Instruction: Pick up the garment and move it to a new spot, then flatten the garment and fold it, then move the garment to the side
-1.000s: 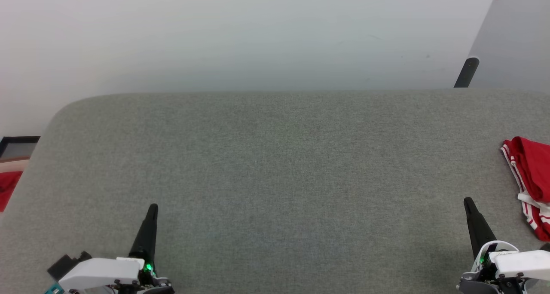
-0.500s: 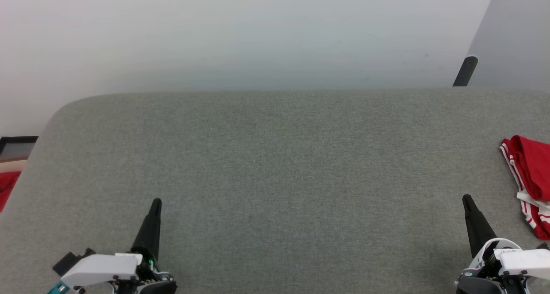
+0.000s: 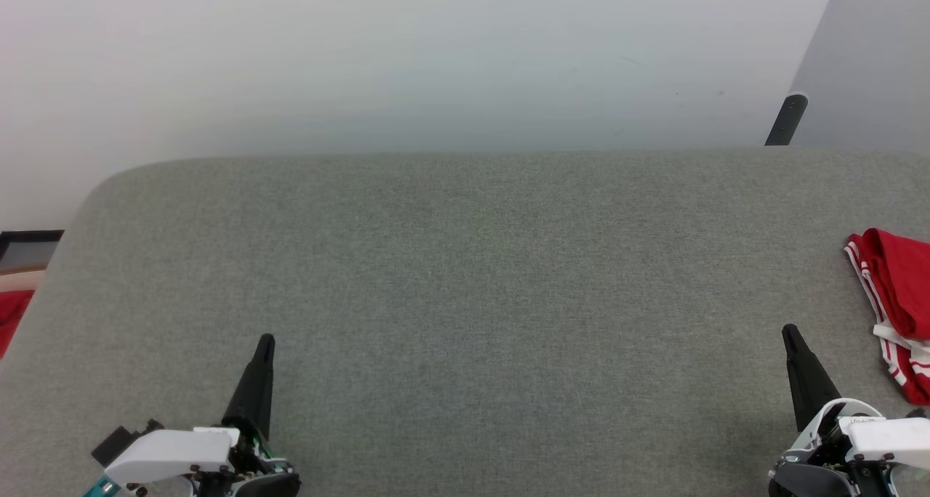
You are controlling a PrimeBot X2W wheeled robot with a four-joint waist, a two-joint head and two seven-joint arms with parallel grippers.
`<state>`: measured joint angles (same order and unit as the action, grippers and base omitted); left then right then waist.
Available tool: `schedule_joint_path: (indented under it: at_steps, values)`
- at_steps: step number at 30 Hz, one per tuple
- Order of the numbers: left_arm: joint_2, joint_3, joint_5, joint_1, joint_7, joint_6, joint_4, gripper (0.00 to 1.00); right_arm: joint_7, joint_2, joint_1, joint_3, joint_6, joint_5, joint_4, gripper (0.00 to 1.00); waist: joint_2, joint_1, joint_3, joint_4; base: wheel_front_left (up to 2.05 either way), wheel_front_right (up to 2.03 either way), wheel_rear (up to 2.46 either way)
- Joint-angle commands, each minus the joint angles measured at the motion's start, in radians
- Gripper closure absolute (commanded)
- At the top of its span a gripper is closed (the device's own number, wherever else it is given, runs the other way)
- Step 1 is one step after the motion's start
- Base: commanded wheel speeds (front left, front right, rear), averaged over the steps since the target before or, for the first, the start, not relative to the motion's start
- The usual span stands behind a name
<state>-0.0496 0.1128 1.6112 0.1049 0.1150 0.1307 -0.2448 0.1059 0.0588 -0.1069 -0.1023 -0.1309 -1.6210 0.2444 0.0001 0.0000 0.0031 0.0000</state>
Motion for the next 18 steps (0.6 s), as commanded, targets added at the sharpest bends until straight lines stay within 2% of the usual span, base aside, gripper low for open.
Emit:
schedule_joint_path:
  at_steps: [1,18]
  values:
    - [0.001,0.003,0.003,0.008,0.002,0.000,-0.001,1.00,0.002,-0.002,-0.003,-0.003,0.000,-0.002,0.001,1.00,-0.0001,0.0000,0.000,0.000,0.00,0.00,0.00]
    - [0.001,0.003,0.003,0.008,0.002,0.000,-0.001,1.00,0.005,-0.004,-0.003,-0.005,0.000,0.002,0.001,1.00,-0.0001,0.0000,0.000,0.000,0.00,0.00,0.00]
